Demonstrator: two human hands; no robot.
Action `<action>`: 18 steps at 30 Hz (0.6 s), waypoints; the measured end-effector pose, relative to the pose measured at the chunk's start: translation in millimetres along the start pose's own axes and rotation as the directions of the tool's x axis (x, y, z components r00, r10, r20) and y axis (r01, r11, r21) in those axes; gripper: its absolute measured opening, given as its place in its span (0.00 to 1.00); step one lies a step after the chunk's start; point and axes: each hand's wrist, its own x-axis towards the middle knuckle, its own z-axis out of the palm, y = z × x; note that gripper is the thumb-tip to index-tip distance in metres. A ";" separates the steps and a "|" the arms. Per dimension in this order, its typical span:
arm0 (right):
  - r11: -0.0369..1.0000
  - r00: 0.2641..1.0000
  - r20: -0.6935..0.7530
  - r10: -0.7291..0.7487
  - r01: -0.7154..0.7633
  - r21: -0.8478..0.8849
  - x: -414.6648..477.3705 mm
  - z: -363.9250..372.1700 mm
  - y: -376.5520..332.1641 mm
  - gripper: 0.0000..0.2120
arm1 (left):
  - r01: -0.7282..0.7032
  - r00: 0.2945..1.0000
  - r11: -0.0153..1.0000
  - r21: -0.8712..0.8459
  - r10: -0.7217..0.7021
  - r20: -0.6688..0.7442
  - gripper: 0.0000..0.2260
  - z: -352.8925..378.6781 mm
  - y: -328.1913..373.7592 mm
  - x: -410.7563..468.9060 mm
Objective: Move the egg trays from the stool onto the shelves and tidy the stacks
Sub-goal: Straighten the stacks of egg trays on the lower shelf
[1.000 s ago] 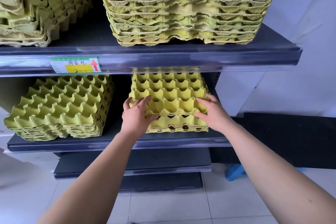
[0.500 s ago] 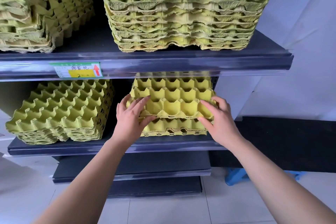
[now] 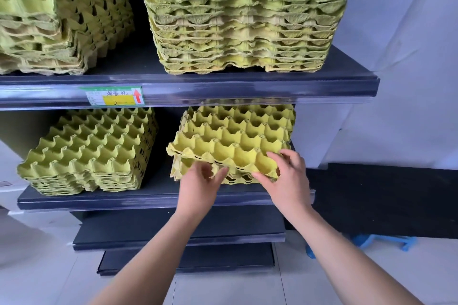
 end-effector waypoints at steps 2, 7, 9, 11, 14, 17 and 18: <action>0.999 1.000 -0.015 -0.014 0.015 0.030 -2.8 -1.6 -2.2 0.27 | 0.101 0.991 0.989 -0.111 -0.090 0.099 0.24 7.0 9.5 -2.9; 0.973 0.993 0.035 -0.110 0.101 0.207 -12.0 -15.0 4.9 0.26 | 0.306 0.946 0.842 -0.445 -0.217 0.241 0.20 15.9 25.9 -3.9; 0.954 0.989 0.075 -0.126 0.101 0.281 -16.6 -20.9 7.6 0.27 | 0.343 0.936 0.787 -0.512 -0.245 0.252 0.13 20.5 27.9 -3.6; 0.939 0.986 0.103 -0.132 0.091 0.332 -21.2 -25.8 9.7 0.27 | 0.365 0.930 0.748 -0.554 -0.268 0.251 0.08 24.5 27.3 -2.7; 0.912 0.979 0.138 -0.150 0.083 0.401 -25.5 -32.2 12.2 0.27 | 0.359 0.933 0.712 -0.604 -0.268 0.239 0.07 20.6 26.3 1.3; 0.921 0.976 0.136 -0.170 0.108 0.374 -18.6 -34.3 17.0 0.24 | 0.365 0.931 0.675 -0.641 -0.287 0.227 0.09 3.3 21.2 10.9; 0.943 0.977 0.135 -0.167 0.118 0.311 -13.3 -34.4 20.4 0.23 | 0.375 0.926 0.660 -0.651 -0.290 0.240 0.09 -4.2 18.3 14.7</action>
